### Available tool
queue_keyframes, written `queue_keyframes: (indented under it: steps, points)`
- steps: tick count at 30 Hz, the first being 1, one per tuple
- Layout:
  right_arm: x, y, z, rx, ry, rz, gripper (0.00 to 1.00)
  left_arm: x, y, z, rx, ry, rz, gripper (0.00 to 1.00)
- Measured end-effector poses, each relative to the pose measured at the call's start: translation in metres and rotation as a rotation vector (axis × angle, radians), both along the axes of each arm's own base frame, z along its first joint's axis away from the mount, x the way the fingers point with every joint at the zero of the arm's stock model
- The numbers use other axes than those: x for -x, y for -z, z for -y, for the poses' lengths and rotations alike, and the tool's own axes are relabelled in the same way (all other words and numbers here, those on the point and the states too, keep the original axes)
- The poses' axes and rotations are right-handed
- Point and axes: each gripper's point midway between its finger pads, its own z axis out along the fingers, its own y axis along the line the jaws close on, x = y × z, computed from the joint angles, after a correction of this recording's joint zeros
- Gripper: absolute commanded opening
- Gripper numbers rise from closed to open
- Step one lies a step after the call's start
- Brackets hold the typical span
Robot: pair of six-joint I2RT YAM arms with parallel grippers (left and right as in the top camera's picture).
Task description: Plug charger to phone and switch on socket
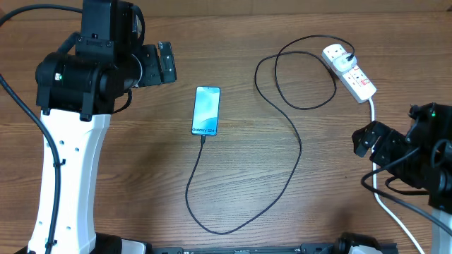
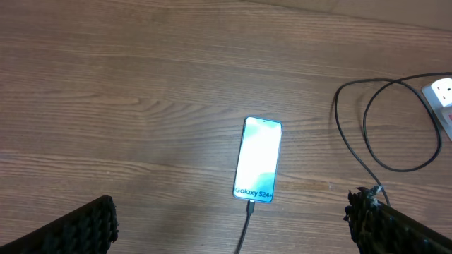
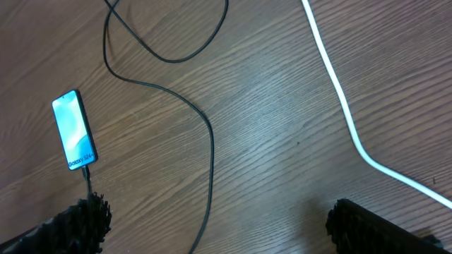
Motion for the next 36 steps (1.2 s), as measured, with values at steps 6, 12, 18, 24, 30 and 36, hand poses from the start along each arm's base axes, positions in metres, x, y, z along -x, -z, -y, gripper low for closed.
queue_keyframes:
  steps: [6,12,18,24,30,36]
  points:
    - [-0.007,0.009,0.001,-0.01,0.0,-0.049,1.0,0.0,0.0,0.0,0.0,0.0,0.0,1.0]
    - [-0.015,0.02,0.003,-0.02,0.0,-0.101,1.0,0.0,0.0,0.0,0.0,0.0,0.0,1.0]
    - [-0.023,0.033,0.005,-0.032,0.0,-0.165,1.0,0.0,0.0,0.0,0.0,0.0,0.0,1.0]
    - [-0.021,0.046,0.005,-0.045,0.001,-0.246,1.0,0.0,0.0,0.0,0.0,0.0,0.0,1.0]
    - [-0.002,0.053,0.003,-0.045,-0.026,-0.342,1.0,0.0,0.0,0.0,0.0,-0.001,0.0,1.0]
    - [0.001,0.053,0.002,-0.029,-0.078,-0.352,1.0,0.0,0.0,0.0,0.0,0.0,0.0,1.0]
